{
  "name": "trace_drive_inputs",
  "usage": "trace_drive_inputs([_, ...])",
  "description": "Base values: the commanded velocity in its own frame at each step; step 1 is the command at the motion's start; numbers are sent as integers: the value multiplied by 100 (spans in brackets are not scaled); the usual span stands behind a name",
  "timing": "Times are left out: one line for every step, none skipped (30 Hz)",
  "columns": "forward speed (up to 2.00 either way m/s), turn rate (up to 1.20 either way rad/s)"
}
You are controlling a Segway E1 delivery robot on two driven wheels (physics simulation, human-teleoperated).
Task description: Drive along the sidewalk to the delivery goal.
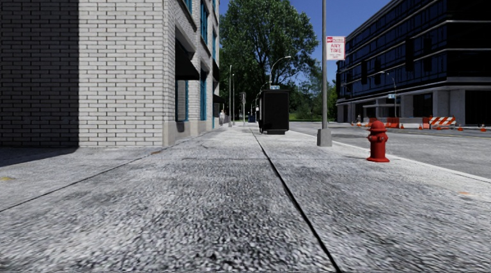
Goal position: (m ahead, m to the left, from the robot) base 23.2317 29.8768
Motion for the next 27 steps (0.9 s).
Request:
trace_drive_inputs([200, 0])
trace_drive_inputs([200, 0])
trace_drive_inputs([200, 0])
trace_drive_inputs([200, 0])
trace_drive_inputs([200, 0])
trace_drive_inputs([200, 0])
trace_drive_inputs([200, 0])
trace_drive_inputs([200, 0])
trace_drive_inputs([200, 0])
trace_drive_inputs([200, 0])
trace_drive_inputs([200, 0])
trace_drive_inputs([200, 0])
trace_drive_inputs([200, 0])
trace_drive_inputs([200, 0])
trace_drive_inputs([200, 0])
trace_drive_inputs([200, 0])
trace_drive_inputs([200, 0])
trace_drive_inputs([200, 0])
trace_drive_inputs([200, 0])
trace_drive_inputs([200, 0])
trace_drive_inputs([200, 0])
trace_drive_inputs([200, 0])
trace_drive_inputs([200, 0])
trace_drive_inputs([200, 0])
trace_drive_inputs([200, 0])
trace_drive_inputs([200, 0])
trace_drive_inputs([200, 0])
